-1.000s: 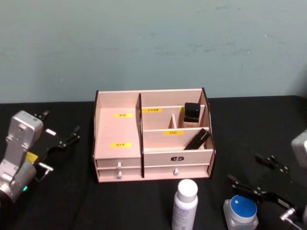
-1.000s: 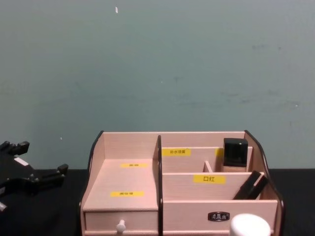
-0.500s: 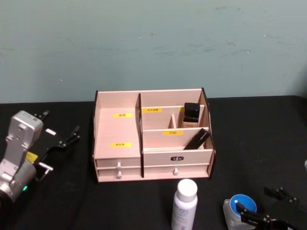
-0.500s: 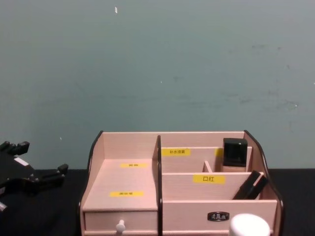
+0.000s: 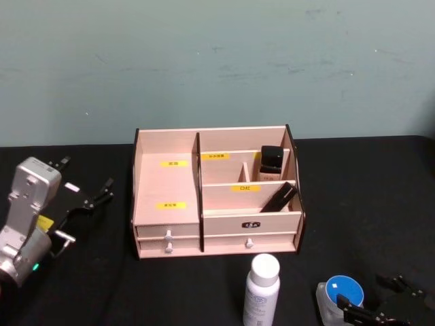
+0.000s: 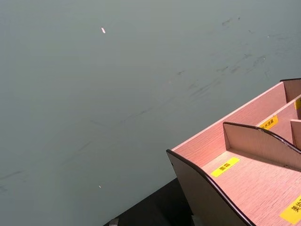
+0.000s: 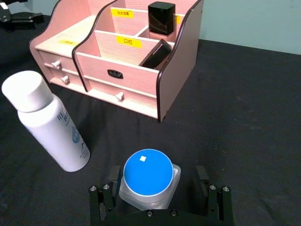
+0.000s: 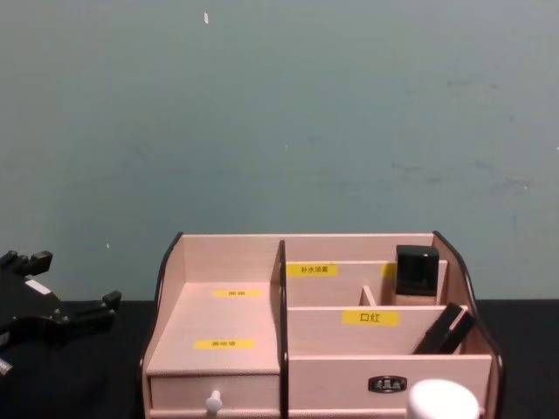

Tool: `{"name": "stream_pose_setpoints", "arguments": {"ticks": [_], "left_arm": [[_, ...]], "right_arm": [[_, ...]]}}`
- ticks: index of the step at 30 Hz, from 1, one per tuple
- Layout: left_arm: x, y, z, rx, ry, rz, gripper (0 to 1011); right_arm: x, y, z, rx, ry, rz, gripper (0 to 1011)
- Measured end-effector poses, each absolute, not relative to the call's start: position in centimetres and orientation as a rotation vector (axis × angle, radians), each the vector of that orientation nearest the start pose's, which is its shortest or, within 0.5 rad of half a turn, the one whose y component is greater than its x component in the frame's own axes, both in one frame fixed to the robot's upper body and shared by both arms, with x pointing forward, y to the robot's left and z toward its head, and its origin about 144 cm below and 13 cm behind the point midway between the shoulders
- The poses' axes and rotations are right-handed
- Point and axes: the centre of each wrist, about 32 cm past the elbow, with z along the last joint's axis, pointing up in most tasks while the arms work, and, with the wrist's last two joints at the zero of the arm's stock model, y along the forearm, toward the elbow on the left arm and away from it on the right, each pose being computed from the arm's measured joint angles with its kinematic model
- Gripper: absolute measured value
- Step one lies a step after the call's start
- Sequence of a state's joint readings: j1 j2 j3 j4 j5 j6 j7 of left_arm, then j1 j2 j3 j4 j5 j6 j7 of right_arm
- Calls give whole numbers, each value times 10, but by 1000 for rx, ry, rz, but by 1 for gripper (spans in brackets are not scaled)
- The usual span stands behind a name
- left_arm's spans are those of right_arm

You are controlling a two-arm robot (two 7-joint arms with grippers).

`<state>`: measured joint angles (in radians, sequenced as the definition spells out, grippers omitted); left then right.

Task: Pick up the facial cleanser and watermelon frost from the table and place them into the tiered storage box.

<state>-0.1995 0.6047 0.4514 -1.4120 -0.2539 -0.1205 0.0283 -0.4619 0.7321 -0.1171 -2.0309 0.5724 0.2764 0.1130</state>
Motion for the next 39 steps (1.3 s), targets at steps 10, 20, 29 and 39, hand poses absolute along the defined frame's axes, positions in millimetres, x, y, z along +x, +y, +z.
{"name": "stream_pose_setpoints", "arguments": {"ticks": [10, 20, 29, 39], "left_arm": [[489, 310, 1140, 304, -285, 1248, 1001], [489, 310, 1140, 305, -285, 1248, 1001], [489, 310, 1140, 304, -285, 1248, 1001], [489, 310, 1140, 305, -285, 1248, 1001]], "right_arm": [[341, -307, 1173, -373, 274, -1020, 1000], [346, -306, 1168, -379, 277, -1002, 1000], [347, -304, 1164, -390, 282, -994, 1000], [349, -301, 1162, -410, 267, -1003, 1000]]}}
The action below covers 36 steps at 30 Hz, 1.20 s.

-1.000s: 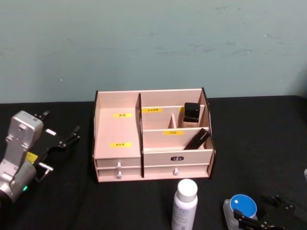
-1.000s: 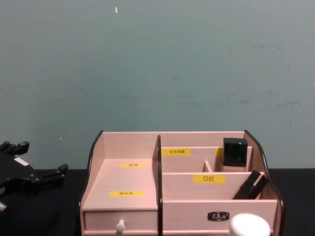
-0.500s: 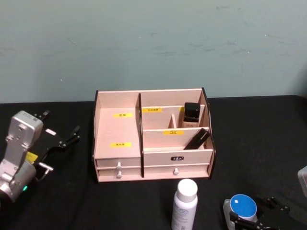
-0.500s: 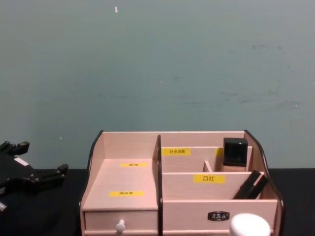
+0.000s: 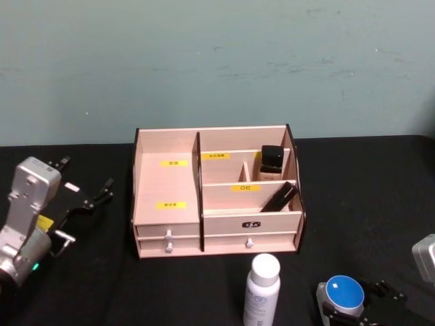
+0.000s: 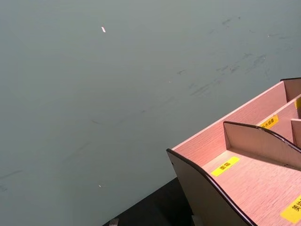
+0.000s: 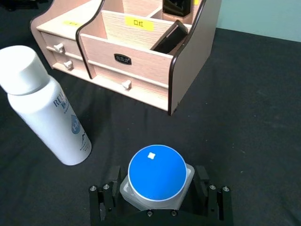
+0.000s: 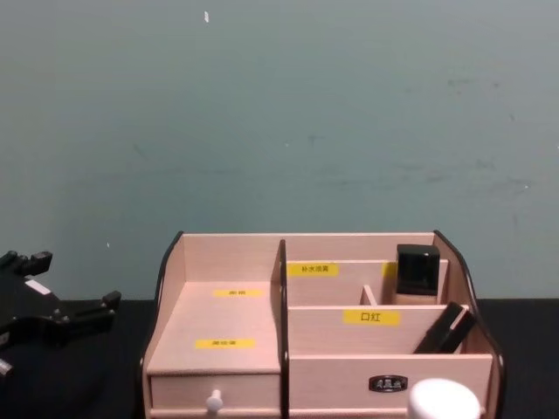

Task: Pick up the facial cleanser and watermelon frost from the table and place them into the tiered storage box.

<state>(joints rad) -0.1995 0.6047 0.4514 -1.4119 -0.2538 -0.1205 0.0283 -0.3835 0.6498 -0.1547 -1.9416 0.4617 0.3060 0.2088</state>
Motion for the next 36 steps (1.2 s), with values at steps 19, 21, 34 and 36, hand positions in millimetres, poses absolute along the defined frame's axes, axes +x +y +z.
{"name": "stream_pose_setpoints", "arguments": {"ticks": [19, 21, 34, 36], "left_arm": [[489, 310, 1140, 305, -285, 1248, 1001], [489, 310, 1140, 305, -285, 1248, 1001], [489, 310, 1140, 304, -285, 1248, 1001], [489, 310, 1140, 305, -285, 1248, 1001]], "right_arm": [[348, -301, 1162, -407, 272, -1000, 903], [348, -302, 1162, -407, 272, -1000, 836], [348, -302, 1162, -406, 272, -999, 724], [348, -302, 1162, -406, 272, -999, 724]]}}
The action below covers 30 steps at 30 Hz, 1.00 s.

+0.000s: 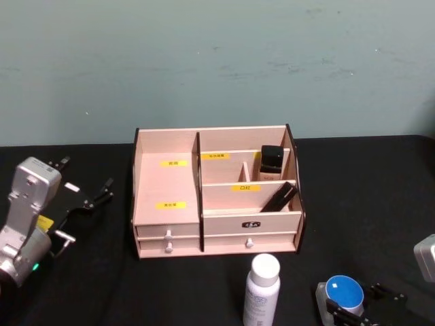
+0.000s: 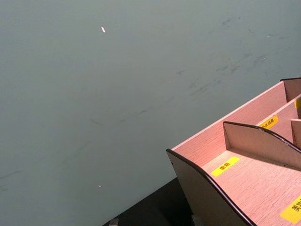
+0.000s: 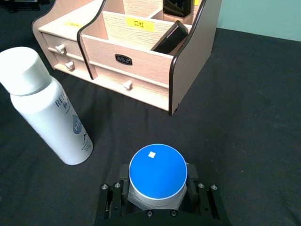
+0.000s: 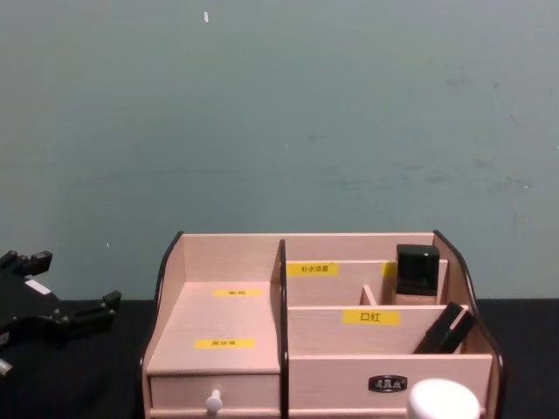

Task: Pick up the facial cleanser and watermelon frost from the table and place them into the tiered storage box.

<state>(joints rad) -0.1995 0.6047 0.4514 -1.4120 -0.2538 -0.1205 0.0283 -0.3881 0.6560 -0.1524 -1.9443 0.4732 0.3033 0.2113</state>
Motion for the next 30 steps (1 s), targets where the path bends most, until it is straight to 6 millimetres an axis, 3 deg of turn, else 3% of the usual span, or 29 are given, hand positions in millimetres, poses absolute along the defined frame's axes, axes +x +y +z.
{"name": "stream_pose_setpoints", "arguments": {"ticks": [17, 22, 30], "left_arm": [[489, 310, 1140, 304, -285, 1248, 1001], [489, 310, 1140, 305, -285, 1248, 1002], [489, 310, 1140, 305, -285, 1248, 1001]], "right_arm": [[356, -299, 1166, -353, 233, -973, 724], [362, -296, 1173, -346, 211, -963, 726], [375, -291, 1199, -324, 128, -957, 724]]}}
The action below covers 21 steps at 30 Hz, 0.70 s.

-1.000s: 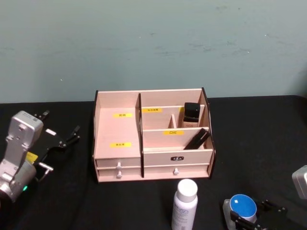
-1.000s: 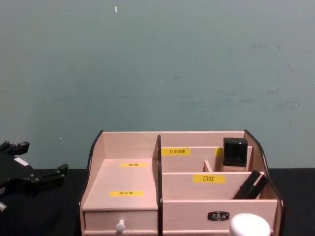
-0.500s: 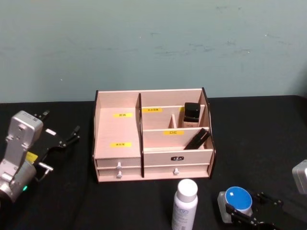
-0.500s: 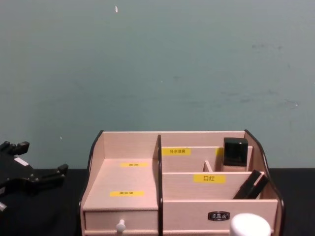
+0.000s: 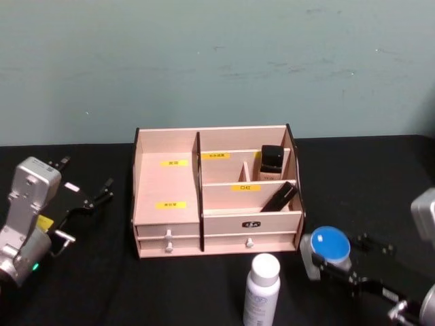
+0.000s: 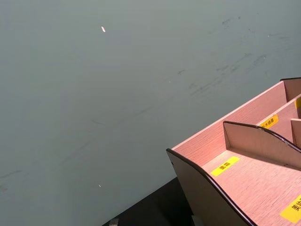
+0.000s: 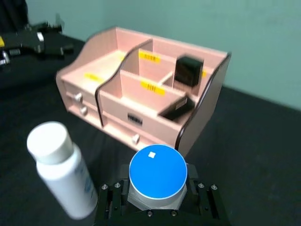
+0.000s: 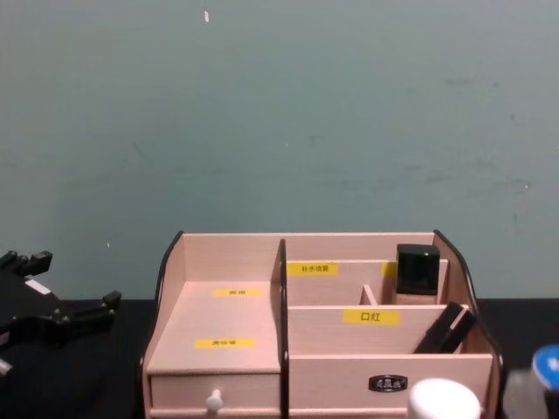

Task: Pick up the facial cleanser and watermelon frost from the table and place them into the tiered storage box.

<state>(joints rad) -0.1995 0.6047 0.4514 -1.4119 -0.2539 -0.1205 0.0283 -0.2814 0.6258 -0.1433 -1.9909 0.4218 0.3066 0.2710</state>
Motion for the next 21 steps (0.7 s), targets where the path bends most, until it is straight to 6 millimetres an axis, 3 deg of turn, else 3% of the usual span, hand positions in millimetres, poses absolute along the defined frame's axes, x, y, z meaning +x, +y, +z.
{"name": "stream_pose_setpoints", "arguments": {"ticks": [11, 21], "left_arm": [[489, 310, 1140, 305, -285, 1248, 1001], [489, 310, 1140, 305, -285, 1248, 1001]], "right_arm": [[413, -286, 1238, -255, 22, -920, 726], [468, -282, 1270, -174, -13, -779, 724]]}}
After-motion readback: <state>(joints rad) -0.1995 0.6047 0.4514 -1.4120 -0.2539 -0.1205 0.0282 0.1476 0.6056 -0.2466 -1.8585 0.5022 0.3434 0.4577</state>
